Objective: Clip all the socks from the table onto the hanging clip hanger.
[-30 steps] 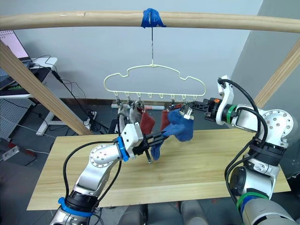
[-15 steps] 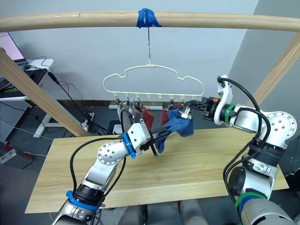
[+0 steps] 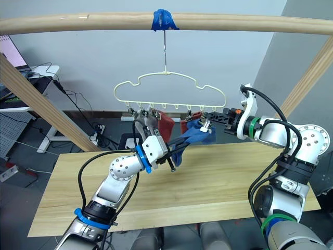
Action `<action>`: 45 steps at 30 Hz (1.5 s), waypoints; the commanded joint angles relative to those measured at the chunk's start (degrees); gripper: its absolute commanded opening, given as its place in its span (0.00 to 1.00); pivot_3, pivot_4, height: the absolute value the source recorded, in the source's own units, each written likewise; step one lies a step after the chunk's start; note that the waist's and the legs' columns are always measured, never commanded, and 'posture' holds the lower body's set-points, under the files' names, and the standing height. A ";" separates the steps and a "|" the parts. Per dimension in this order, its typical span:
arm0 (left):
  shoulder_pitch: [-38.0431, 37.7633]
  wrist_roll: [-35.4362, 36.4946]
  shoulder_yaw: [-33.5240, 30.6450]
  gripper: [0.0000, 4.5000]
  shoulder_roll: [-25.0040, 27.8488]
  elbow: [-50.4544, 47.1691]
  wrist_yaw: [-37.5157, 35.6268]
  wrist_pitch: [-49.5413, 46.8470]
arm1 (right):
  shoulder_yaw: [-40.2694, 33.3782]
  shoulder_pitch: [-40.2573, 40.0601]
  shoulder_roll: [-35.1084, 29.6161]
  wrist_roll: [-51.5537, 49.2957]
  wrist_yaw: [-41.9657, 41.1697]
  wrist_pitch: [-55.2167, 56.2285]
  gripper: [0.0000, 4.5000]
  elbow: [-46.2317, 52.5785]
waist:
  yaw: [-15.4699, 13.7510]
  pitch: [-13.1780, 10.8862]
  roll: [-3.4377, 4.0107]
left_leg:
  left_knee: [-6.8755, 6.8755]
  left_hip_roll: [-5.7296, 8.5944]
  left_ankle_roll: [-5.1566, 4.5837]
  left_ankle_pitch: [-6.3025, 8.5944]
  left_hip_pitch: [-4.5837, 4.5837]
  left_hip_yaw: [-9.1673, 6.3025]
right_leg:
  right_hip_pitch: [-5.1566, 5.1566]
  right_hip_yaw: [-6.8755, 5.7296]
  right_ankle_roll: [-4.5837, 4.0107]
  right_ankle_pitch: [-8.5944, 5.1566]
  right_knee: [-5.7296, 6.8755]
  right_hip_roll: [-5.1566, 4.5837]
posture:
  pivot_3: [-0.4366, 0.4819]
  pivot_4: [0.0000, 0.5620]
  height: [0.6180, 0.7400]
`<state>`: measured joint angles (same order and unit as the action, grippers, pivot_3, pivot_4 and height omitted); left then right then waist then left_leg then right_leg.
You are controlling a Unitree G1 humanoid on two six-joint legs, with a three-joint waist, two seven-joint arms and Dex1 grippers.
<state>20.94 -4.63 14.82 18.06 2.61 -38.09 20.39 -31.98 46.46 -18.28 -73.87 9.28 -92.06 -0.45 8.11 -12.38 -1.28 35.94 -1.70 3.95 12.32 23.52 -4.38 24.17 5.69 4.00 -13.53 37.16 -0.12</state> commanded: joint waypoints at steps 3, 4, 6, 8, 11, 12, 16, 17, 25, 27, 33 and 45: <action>0.88 0.03 0.27 0.00 -0.28 -1.15 0.77 1.32 | -0.22 0.46 -0.78 -3.92 0.98 -0.09 0.00 0.21 | -0.01 0.00 0.00 | 0.00 0.00 0.00 0.00 0.00 0.00 | 0.00 0.00 0.00 0.00 0.00 0.00 | 0.31 0.34 1.00; 0.91 0.02 0.26 0.00 -0.33 -1.15 0.82 1.32 | -0.09 0.44 -0.86 -4.22 1.22 -0.03 0.00 0.06 | 0.00 0.00 0.00 | 0.00 0.00 0.00 0.00 0.00 0.00 | 0.00 0.00 0.00 0.00 0.00 0.00 | 0.31 0.34 1.00; 0.94 -0.01 0.23 0.00 -0.39 -1.15 0.90 1.33 | 0.09 0.39 -1.02 -4.70 1.59 0.12 0.00 -0.17 | 0.01 0.00 0.00 | 0.00 0.00 0.00 0.00 0.00 0.00 | 0.00 0.00 0.00 0.00 0.00 0.00 | 0.31 0.34 1.00; 1.04 -0.04 0.24 0.00 -0.50 -1.12 0.97 1.32 | 0.44 0.32 -1.13 -5.04 1.86 0.36 0.00 -0.24 | 0.00 0.00 0.00 | 0.00 0.00 0.00 0.00 0.01 0.00 | 0.01 0.00 0.00 0.00 0.00 0.00 | 0.31 0.34 1.00; 1.27 -0.04 0.39 0.00 -0.75 -1.00 0.94 1.30 | 0.98 0.18 -1.05 -6.34 2.64 0.90 0.00 -0.49 | 0.00 0.00 0.00 | 0.00 0.00 0.00 0.00 0.01 0.00 | 0.01 -0.01 0.00 0.00 0.00 0.00 | 0.31 0.34 1.00; 1.29 -0.01 0.46 0.00 -0.76 -1.03 0.84 1.33 | 1.07 0.17 -0.98 -6.92 2.98 1.27 0.00 -0.67 | 0.00 0.00 0.00 | 0.00 0.00 0.00 0.00 0.01 0.00 | 0.00 0.00 0.00 0.00 0.00 0.00 | 0.31 0.34 1.00; 1.32 0.03 0.58 0.00 -0.70 -1.00 0.78 1.29 | 2.02 -0.21 -1.51 -9.17 4.14 2.62 0.06 -1.00 | -0.01 0.00 0.00 | 0.00 0.00 0.00 0.00 0.01 0.00 | 0.01 0.00 0.00 0.00 0.00 0.00 | 0.31 0.34 1.00; 1.36 0.02 0.63 0.00 -0.73 -0.83 0.85 1.22 | 2.40 -0.41 -1.75 -9.81 4.39 3.02 0.12 -1.04 | 0.00 0.00 0.00 | 0.00 0.00 0.00 0.00 0.01 0.00 | 0.01 0.00 0.00 0.00 0.00 0.00 | 0.31 0.34 1.00; 1.70 0.37 1.42 0.00 -1.15 -0.57 0.38 1.49 | 5.27 -3.12 -5.29 -15.38 7.47 7.71 0.72 -0.22 | -0.02 0.00 0.00 | 0.01 0.00 -0.01 0.00 0.04 -0.01 | 0.00 0.00 0.00 0.00 -0.02 0.00 | 0.29 0.33 1.00; 1.92 0.42 1.60 0.00 -1.30 -0.27 0.23 1.55 | 5.62 -4.53 -7.21 -16.29 8.00 9.11 0.86 1.11 | -0.05 0.00 0.01 | 0.01 0.00 -0.01 0.00 0.05 0.00 | 0.01 0.00 0.00 0.00 -0.03 0.00 | 0.28 0.32 1.00; 2.53 2.40 1.49 0.11 -1.49 1.90 -1.63 -1.72 | 12.44 -15.14 -21.57 0.24 -8.88 18.72 1.00 19.83 | -0.41 0.00 0.21 | 0.01 0.00 -0.01 0.00 0.14 -0.02 | 0.05 -0.05 0.03 -0.02 -0.09 -0.01 | 0.26 0.33 1.00; -3.17 9.58 -3.69 0.84 6.53 -2.71 -7.53 -14.02 | 26.05 -36.96 -24.03 37.04 -26.91 53.70 1.00 30.91 | 1.54 0.03 0.18 | 0.04 -0.04 -0.01 0.00 -0.11 0.15 | -0.01 0.06 0.15 -0.04 0.04 -0.01 | 0.30 0.31 1.00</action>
<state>17.89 3.56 13.05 23.86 2.77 -45.31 7.34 -6.31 9.52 -42.63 -39.83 -16.43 -42.08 29.07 9.65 -12.35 -1.10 35.97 -1.74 3.93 12.32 23.39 -4.23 24.16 5.76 4.15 -13.57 37.22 -0.12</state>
